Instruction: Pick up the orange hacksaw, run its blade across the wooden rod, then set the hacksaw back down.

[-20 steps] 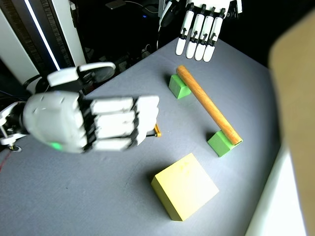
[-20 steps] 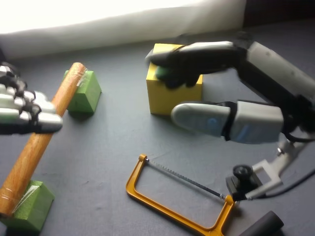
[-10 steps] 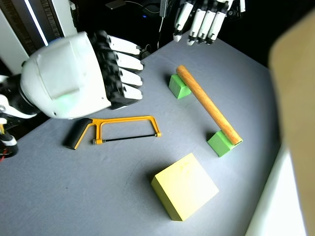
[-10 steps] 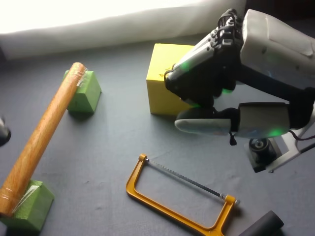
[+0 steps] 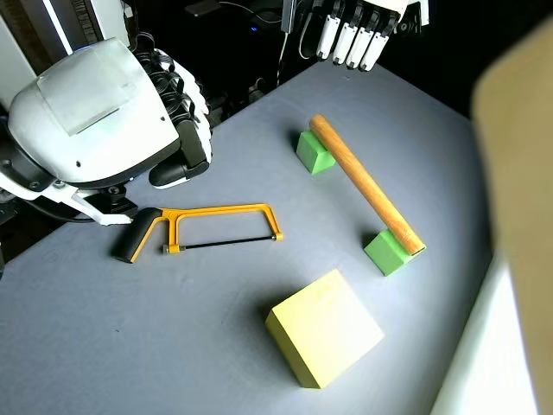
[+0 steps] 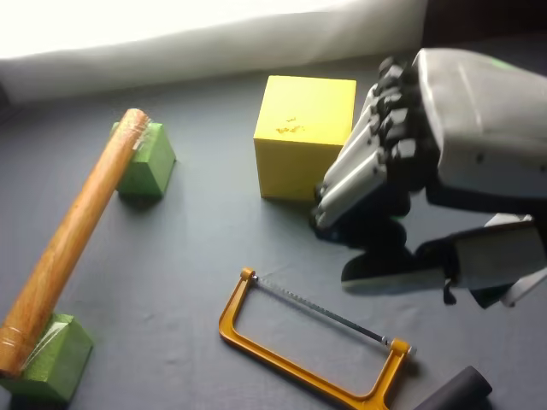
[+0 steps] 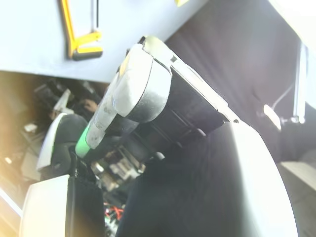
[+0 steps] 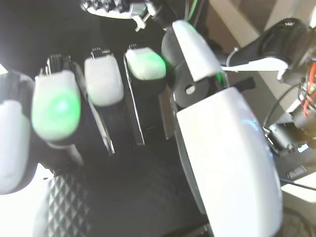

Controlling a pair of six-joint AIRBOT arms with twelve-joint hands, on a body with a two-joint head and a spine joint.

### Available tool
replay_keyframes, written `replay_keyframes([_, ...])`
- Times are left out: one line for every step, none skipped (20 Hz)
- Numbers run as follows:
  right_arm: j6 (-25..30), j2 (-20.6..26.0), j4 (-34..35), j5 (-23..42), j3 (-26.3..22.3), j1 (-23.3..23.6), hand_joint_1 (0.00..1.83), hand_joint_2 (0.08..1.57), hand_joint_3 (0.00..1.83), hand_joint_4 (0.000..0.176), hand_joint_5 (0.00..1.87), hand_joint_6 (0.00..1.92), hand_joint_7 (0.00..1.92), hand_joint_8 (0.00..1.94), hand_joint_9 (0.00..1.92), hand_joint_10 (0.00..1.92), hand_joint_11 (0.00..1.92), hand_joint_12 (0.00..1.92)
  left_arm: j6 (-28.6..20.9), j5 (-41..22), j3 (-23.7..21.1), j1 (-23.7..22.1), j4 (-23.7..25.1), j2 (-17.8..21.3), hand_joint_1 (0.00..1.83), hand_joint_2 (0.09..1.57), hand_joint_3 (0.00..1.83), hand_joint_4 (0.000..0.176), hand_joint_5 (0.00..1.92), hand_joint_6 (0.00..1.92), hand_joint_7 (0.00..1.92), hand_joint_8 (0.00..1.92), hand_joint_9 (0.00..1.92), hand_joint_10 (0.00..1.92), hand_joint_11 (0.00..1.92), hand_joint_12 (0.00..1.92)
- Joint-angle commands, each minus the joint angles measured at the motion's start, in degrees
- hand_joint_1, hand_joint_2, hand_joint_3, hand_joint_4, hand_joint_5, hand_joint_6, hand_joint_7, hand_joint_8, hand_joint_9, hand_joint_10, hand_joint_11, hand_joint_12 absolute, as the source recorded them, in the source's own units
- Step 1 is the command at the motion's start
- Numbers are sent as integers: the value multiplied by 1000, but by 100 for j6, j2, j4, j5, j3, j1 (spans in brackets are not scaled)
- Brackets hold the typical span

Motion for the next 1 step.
replay_keyframes([52, 8, 350, 510, 29, 96, 686, 1359, 0, 0, 1179, 1921, 1289, 1941, 1428, 1921, 1606, 1921, 20, -484, 26, -56, -341, -2, 704, 1334, 5, 0, 1319, 1921, 1394, 1921, 1405, 1921, 1468, 1921])
